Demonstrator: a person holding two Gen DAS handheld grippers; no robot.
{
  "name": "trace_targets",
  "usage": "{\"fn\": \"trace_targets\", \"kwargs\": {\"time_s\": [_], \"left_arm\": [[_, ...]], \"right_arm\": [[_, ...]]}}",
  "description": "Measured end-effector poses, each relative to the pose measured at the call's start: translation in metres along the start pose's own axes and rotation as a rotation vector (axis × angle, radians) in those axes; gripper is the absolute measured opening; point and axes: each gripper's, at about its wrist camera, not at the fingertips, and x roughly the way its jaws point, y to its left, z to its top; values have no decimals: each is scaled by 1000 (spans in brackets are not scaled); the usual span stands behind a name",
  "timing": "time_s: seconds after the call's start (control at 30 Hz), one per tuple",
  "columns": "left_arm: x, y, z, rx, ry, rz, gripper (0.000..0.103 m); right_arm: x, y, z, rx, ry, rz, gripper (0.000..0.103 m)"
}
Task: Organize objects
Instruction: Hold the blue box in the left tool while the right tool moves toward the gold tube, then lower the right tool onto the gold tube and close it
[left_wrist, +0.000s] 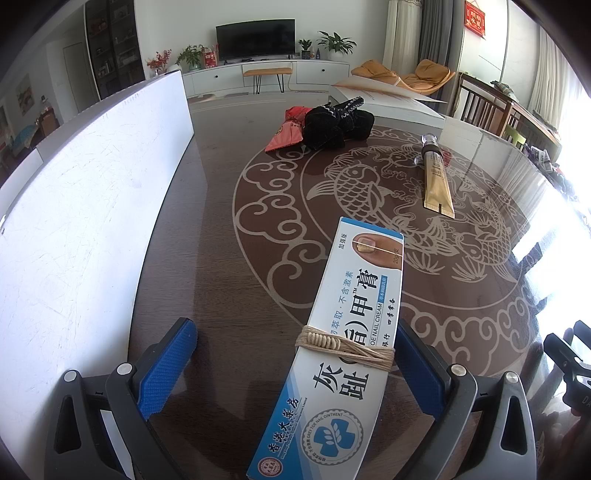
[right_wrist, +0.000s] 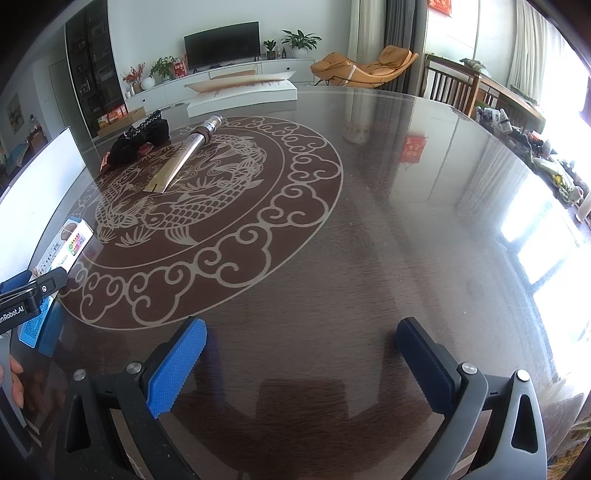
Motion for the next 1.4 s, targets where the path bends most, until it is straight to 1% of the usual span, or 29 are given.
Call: {"fn": "trace_targets", "kwargs": {"time_s": [0.17, 0.27, 0.33, 0.4, 0.47, 0.5, 0.53, 0.57, 0.6, 0.63, 0.73, 0.77, 0.8, 0.83, 0.87, 0.9, 0.93, 1.0, 1.07, 1.17, 1.27, 1.33, 1.4], "left_arm": [[0, 0, 0, 0, 0, 0, 103], [0, 0, 0, 0, 0, 0, 103], [0, 0, 0, 0, 0, 0, 103], [0, 0, 0, 0, 0, 0, 103], [0, 0, 0, 0, 0, 0, 103], [0, 0, 0, 0, 0, 0, 103], [0, 0, 0, 0, 0, 0, 103], [0, 0, 0, 0, 0, 0, 103], [0, 0, 0, 0, 0, 0, 103], [0, 0, 0, 0, 0, 0, 103], [0, 0, 0, 0, 0, 0, 103], [0, 0, 0, 0, 0, 0, 103], [0, 0, 0, 0, 0, 0, 103], [0, 0, 0, 0, 0, 0, 103], [0, 0, 0, 0, 0, 0, 103], [1, 0, 0, 0, 0, 0, 103], [0, 0, 0, 0, 0, 0, 103], [1, 0, 0, 0, 0, 0, 103], [0, 0, 0, 0, 0, 0, 103], [0, 0, 0, 0, 0, 0, 103], [1, 0, 0, 0, 0, 0, 103], [0, 0, 0, 0, 0, 0, 103], [0, 0, 0, 0, 0, 0, 103]], "right_arm": [[1, 2, 2, -7, 6, -1, 103], [10, 7, 16, -23, 33, 14, 103], [19, 14, 34, -6, 52, 66, 103], [27, 29, 60, 1, 42, 102, 103], [39, 53, 90, -38, 25, 105, 103], [50, 66, 104, -65, 44, 106, 101], [63, 78, 116, -88, 70, 96, 98], [75, 90, 127, -103, 90, 84, 90], [86, 99, 136, -113, 111, 80, 86], [93, 106, 144, -104, 111, 96, 86], [103, 116, 157, -47, 98, 105, 87], [104, 118, 157, -46, 83, 100, 84], [103, 120, 156, -53, 64, 105, 73], [100, 122, 154, -67, 41, 121, 64], [97, 124, 152, -85, 26, 142, 44], [95, 125, 150, -97, 21, 165, 35], [91, 126, 146, -112, 16, 157, 31], [84, 126, 137, -148, 0, 150, 12], [80, 122, 126, -157, 12, 194, 9], [63, 107, 100, -194, -1, 213, 8], [42, 84, 71, -217, -7, 234, 8], [29, 68, 54, -229, -8, 230, 8], [23, 58, 47, -225, 8, 200, 8]]}}
